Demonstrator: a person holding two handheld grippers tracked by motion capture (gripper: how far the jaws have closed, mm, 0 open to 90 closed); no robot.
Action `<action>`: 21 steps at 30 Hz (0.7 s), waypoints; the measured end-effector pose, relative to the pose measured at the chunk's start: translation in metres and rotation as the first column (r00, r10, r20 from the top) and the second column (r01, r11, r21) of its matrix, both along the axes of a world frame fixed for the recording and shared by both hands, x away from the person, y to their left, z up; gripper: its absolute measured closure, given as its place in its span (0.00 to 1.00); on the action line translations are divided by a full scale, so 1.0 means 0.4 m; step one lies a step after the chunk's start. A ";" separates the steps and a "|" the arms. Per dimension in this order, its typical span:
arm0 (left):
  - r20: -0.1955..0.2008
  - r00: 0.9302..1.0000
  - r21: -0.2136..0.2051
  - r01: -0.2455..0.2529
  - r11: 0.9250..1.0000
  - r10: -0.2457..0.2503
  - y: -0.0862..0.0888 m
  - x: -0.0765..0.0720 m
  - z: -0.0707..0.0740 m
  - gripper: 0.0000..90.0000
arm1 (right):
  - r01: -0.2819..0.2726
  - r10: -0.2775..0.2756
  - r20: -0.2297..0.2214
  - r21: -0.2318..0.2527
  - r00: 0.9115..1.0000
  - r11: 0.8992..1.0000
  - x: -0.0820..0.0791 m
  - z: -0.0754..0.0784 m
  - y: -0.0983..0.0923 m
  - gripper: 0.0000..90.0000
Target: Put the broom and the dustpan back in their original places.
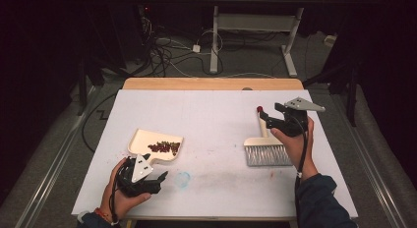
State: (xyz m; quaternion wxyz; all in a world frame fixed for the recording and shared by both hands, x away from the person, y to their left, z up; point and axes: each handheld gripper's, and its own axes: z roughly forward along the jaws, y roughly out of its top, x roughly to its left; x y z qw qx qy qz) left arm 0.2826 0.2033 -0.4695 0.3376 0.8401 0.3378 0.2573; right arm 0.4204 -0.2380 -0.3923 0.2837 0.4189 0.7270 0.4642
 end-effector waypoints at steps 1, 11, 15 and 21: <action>0.009 1.000 0.009 0.006 1.000 -0.006 0.000 0.002 0.000 0.22 | 0.004 -0.004 0.006 -0.012 1.000 1.000 -0.002 -0.001 0.004 0.32; 0.009 1.000 0.009 0.010 1.000 -0.011 0.000 0.002 0.000 0.21 | 0.008 -0.007 0.031 -0.023 0.999 1.000 -0.025 0.014 0.013 0.19; 0.008 1.000 0.012 0.013 1.000 -0.014 -0.003 0.001 0.000 0.21 | 0.019 -0.018 0.034 -0.046 0.999 0.999 -0.038 0.019 0.020 0.18; 0.006 1.000 0.015 0.016 1.000 -0.016 -0.004 0.001 -0.001 0.21 | -0.003 0.006 0.067 -0.042 0.998 0.999 -0.066 0.034 0.027 0.19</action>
